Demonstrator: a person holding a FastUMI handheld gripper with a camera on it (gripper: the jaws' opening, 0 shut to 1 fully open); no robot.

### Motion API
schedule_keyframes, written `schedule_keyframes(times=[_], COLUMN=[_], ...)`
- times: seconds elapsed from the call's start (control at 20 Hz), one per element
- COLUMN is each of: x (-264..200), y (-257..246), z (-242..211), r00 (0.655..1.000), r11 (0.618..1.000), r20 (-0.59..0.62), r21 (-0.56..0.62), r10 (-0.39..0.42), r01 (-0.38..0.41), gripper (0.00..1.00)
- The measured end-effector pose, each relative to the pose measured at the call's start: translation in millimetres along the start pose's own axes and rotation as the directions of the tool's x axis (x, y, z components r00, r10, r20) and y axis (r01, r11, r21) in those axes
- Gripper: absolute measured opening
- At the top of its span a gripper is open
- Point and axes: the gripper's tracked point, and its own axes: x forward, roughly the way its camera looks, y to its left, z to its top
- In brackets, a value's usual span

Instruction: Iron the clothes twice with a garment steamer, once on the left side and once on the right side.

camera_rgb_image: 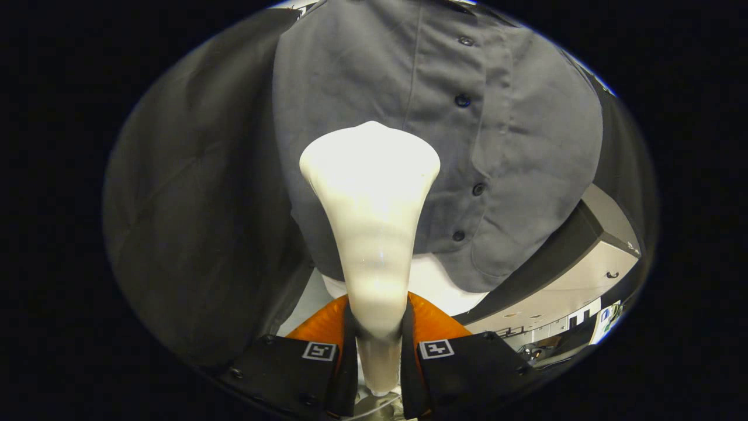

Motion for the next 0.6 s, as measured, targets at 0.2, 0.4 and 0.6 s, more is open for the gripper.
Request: schedule_keyframes(times=[0.2,0.4,0.6], x=[-30,-72,-99], y=[-10,-22,-52], z=[38,78,110], r00=[0.998,0.987,0.971], r11=[1.0,0.999,0.996], r20=[0.07,0.159,0.234], r21=[0.023,0.053,0.083], r10=[-0.002,-0.016,-0.045], r01=[0.0,0.007,0.026], gripper=[0.38,0.37,0.37])
